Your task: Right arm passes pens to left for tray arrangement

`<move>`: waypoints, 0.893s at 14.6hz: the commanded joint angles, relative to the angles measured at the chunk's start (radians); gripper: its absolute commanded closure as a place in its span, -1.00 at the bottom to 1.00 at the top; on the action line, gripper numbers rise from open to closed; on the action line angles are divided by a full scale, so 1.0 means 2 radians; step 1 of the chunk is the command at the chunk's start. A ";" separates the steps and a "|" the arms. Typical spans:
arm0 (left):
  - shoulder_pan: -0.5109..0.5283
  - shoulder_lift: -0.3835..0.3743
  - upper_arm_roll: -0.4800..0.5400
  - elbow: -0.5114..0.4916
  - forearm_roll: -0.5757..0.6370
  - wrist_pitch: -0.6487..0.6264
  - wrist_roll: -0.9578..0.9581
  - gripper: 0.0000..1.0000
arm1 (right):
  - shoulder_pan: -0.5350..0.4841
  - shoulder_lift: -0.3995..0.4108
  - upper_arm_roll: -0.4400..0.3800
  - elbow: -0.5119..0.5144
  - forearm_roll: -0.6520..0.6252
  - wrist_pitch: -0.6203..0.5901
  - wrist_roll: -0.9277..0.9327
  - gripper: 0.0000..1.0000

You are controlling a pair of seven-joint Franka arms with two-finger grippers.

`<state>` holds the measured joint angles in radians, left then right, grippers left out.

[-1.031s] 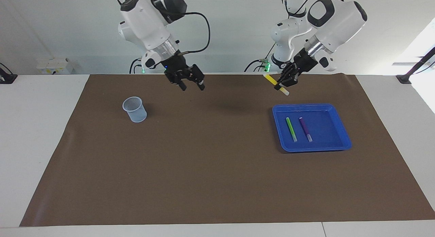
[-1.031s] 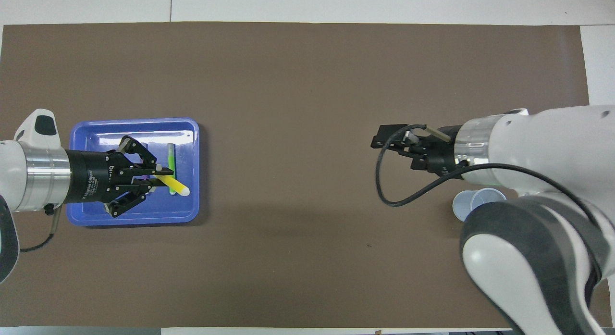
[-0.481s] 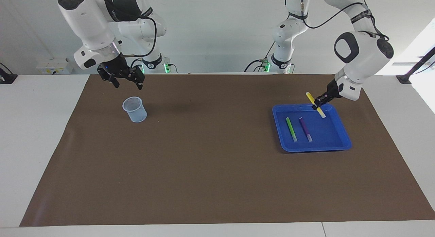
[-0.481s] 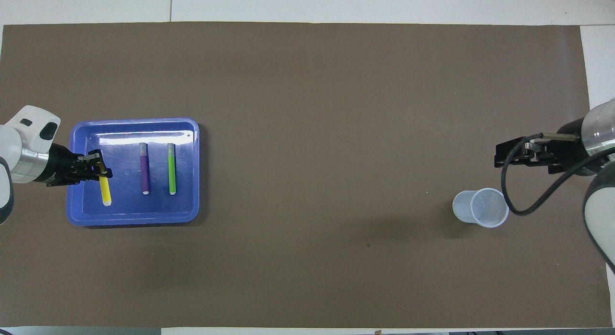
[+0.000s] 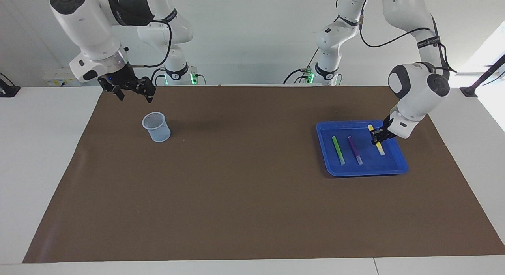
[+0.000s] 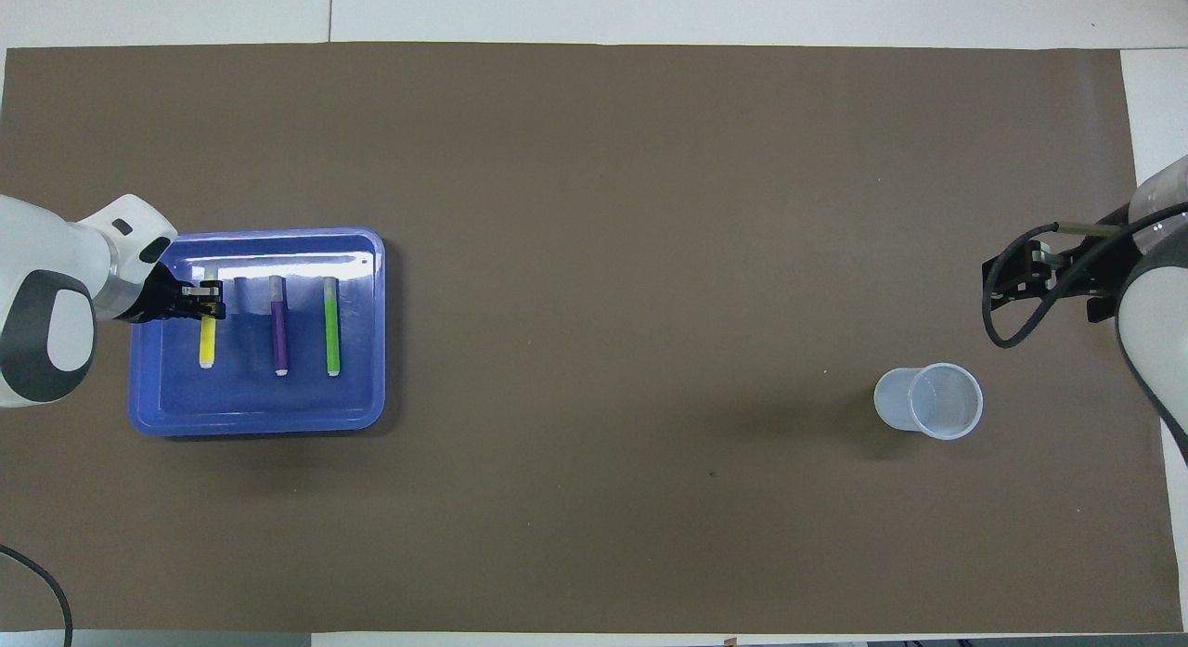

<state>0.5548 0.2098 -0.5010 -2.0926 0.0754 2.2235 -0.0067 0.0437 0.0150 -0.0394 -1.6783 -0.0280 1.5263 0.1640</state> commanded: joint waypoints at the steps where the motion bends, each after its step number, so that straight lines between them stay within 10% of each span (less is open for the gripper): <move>1: 0.002 0.007 0.000 0.001 0.011 0.019 0.007 1.00 | -0.007 0.004 0.006 0.022 -0.008 -0.018 -0.012 -1.00; 7: 0.013 0.007 0.000 -0.006 0.011 0.030 0.006 1.00 | -0.009 0.002 0.010 0.023 -0.007 -0.018 -0.012 -1.00; 8: 0.010 0.008 0.000 -0.006 0.011 0.029 0.006 -0.44 | -0.008 -0.001 0.006 0.023 -0.006 -0.018 -0.012 -1.00; 9: 0.005 0.007 0.000 -0.005 0.011 0.026 0.003 -0.99 | -0.007 -0.006 0.003 0.023 -0.004 -0.020 -0.012 -1.00; 13: 0.008 0.007 -0.001 0.002 0.011 0.015 0.000 -1.00 | -0.007 -0.021 -0.002 0.021 -0.001 -0.023 -0.015 -1.00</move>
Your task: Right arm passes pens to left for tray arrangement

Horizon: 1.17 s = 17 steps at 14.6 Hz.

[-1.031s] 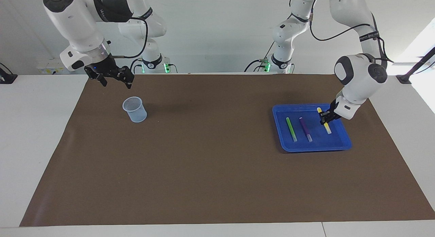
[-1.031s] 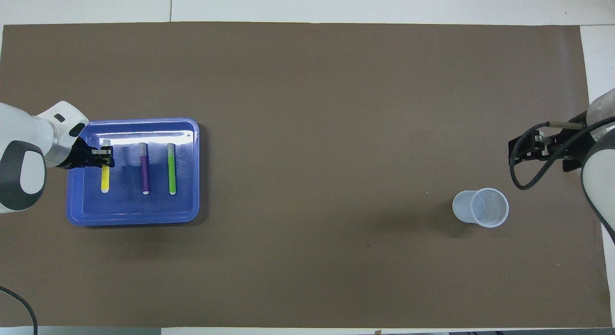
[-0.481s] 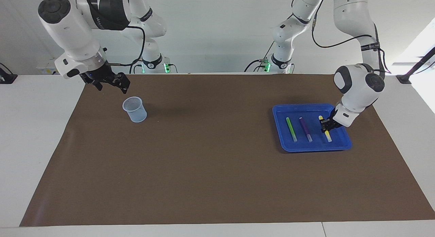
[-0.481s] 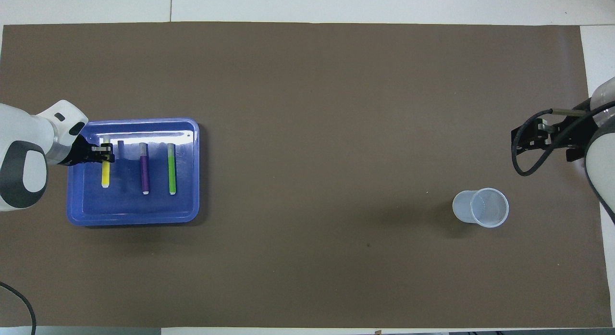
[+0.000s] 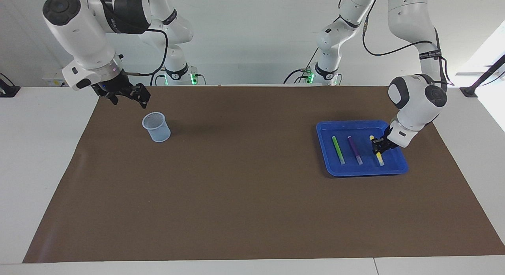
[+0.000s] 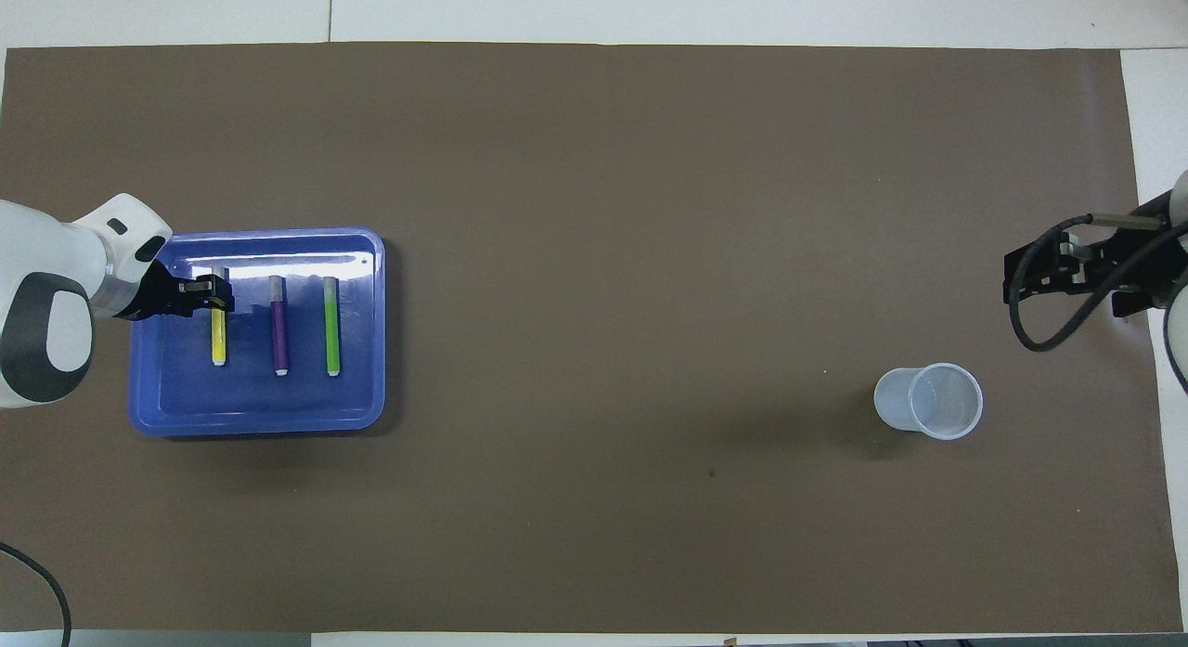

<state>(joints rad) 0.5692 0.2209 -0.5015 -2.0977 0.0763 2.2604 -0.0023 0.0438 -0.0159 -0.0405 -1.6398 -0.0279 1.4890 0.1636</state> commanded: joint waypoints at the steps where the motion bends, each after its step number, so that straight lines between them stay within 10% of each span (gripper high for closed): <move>1: -0.002 0.002 -0.001 0.009 0.010 -0.007 -0.003 -1.00 | -0.007 -0.006 -0.012 0.002 0.000 -0.002 -0.016 -1.00; 14: -0.071 -0.106 0.002 0.132 0.003 -0.247 -0.006 -1.00 | -0.015 -0.006 -0.047 0.004 0.003 0.002 -0.117 -1.00; 17: -0.204 -0.155 0.132 0.163 -0.033 -0.337 -0.007 -1.00 | -0.010 -0.010 -0.046 -0.003 0.003 -0.002 -0.119 -1.00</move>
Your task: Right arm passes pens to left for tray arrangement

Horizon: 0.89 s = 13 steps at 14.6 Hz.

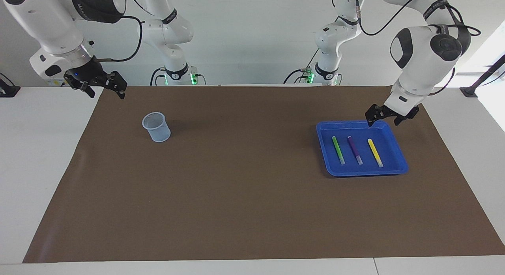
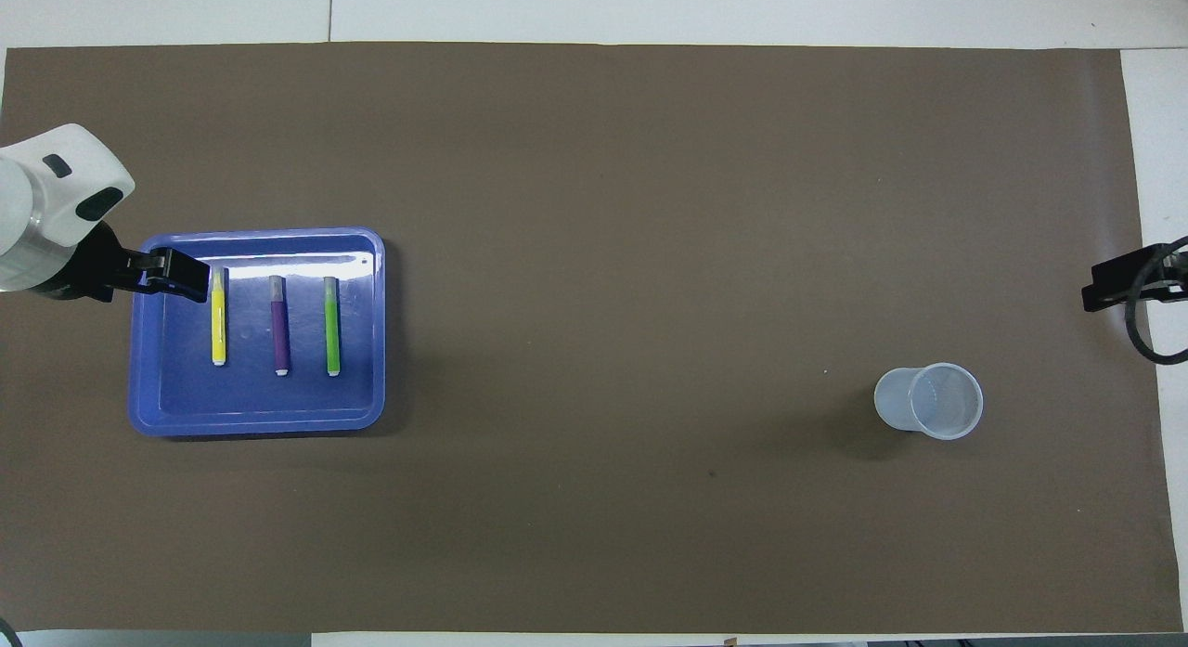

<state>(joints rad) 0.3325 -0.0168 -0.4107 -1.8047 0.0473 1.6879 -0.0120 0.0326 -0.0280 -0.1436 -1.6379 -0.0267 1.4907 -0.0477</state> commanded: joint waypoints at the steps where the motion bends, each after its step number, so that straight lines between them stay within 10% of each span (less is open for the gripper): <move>1: -0.137 -0.041 0.140 0.027 -0.025 -0.084 -0.002 -1.00 | -0.003 -0.004 0.005 -0.004 0.003 -0.002 -0.014 -1.00; 6: -0.264 -0.023 0.245 0.131 -0.040 -0.136 -0.013 -1.00 | -0.003 -0.004 0.005 -0.004 0.003 -0.003 -0.014 -1.00; 13: -0.271 -0.010 0.244 0.139 -0.040 -0.118 -0.019 -1.00 | -0.003 -0.004 0.005 -0.004 0.003 -0.002 -0.013 -1.00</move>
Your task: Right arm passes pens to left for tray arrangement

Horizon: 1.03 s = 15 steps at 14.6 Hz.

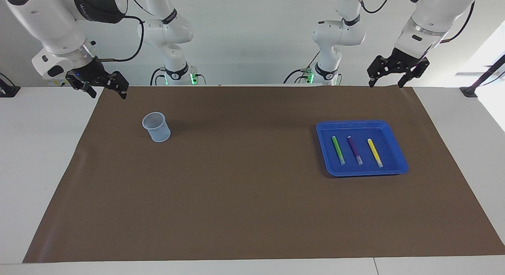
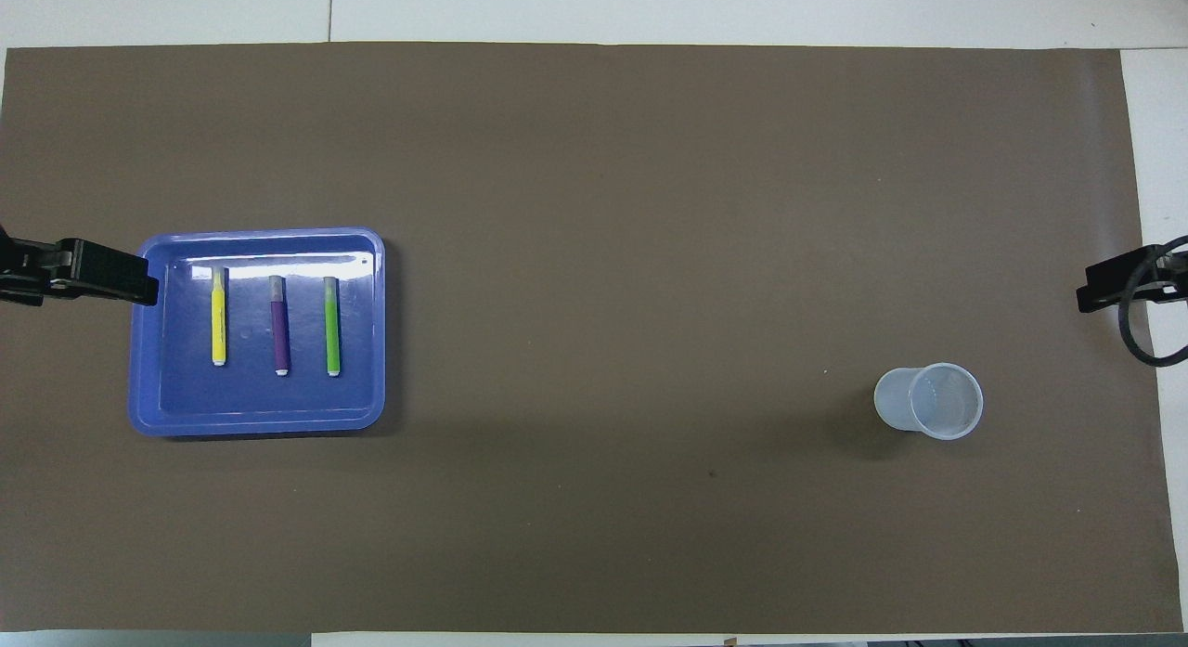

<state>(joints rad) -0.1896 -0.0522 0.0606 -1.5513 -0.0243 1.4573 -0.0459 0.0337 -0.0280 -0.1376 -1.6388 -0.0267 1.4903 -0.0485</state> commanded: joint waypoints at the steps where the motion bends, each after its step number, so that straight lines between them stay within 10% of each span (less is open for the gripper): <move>1: -0.007 0.013 0.009 0.013 -0.003 -0.002 -0.001 -1.00 | -0.004 -0.004 0.002 -0.004 0.003 -0.003 -0.013 -1.00; 15: -0.003 0.024 0.004 0.000 0.009 0.023 -0.001 -1.00 | -0.004 -0.004 0.002 -0.004 0.003 -0.003 -0.013 -1.00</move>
<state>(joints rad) -0.1899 -0.0028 0.0607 -1.5506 -0.0191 1.4874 -0.0457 0.0337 -0.0280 -0.1376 -1.6388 -0.0267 1.4902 -0.0485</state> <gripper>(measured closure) 0.000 0.000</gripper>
